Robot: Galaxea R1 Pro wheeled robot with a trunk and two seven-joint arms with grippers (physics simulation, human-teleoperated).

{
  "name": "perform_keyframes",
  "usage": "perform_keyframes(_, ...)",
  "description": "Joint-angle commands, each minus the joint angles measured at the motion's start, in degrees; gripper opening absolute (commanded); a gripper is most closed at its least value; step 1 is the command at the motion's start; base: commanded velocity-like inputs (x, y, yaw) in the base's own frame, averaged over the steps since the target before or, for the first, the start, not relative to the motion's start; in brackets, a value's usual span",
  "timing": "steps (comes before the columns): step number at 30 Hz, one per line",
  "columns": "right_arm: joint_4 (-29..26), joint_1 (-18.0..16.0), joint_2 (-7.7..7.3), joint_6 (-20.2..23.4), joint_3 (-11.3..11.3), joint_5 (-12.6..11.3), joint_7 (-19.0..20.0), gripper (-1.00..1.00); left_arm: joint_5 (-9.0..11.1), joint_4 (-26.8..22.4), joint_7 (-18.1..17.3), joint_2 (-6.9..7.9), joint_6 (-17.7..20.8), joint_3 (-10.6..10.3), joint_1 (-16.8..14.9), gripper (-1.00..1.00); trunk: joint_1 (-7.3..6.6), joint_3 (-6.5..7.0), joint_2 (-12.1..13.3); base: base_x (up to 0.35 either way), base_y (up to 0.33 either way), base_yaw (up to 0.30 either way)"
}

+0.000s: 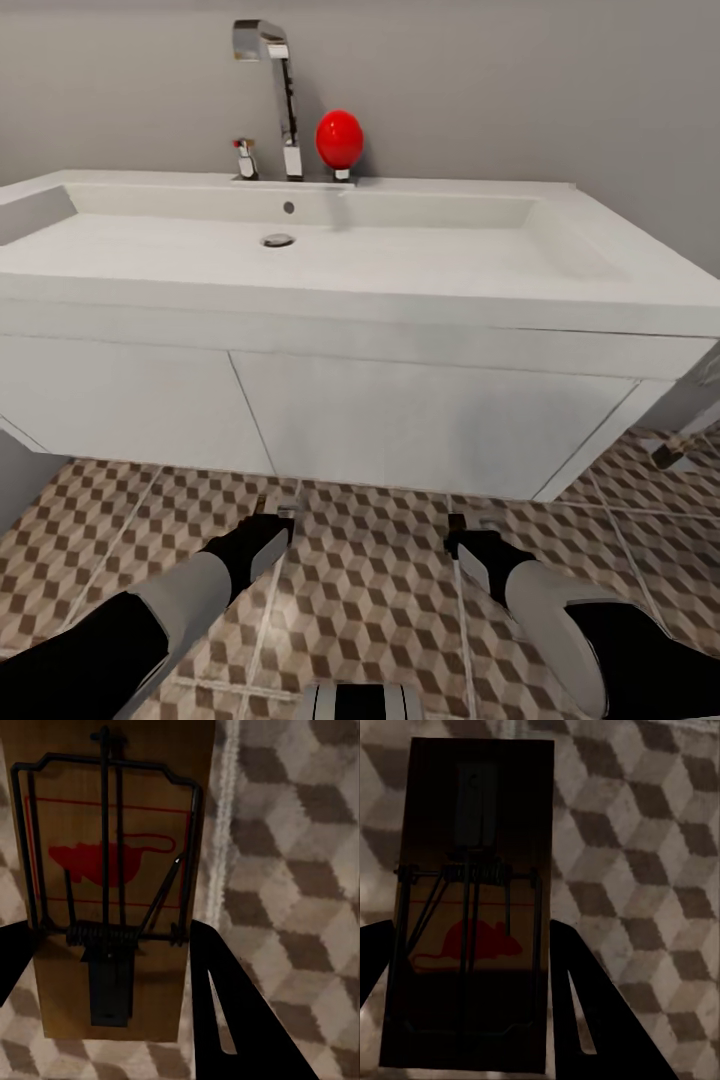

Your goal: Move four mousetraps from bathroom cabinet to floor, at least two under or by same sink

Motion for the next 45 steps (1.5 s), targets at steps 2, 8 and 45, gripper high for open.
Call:
perform_keyframes(2, 0.01, 0.0, -0.06, -0.05, 0.0, -0.16, 0.07, -1.0, -0.2, -0.02, -0.04, 0.0, 0.09, 0.0, 0.0, -1.0, 0.0, 0.0, 0.0, 0.331, 0.0, 0.0)
perform_keyframes(8, 0.01, 0.0, -0.2, -0.05, 0.03, -0.21, 0.19, -1.0, -0.2, -0.08, -0.04, -0.05, 0.01, 0.0, 0.0, -1.0, 0.0, 0.0, 0.0, 0.166, 0.0, 0.0)
perform_keyframes(45, -0.42, -0.09, -0.11, 4.18, 0.05, -0.24, 5.24, -1.0, 0.07, -0.32, -1.53, -0.97, 0.69, 0.09, 0.0, -1.0, 0.15, -1.33, -0.08, 0.001, 0.0, 0.0)
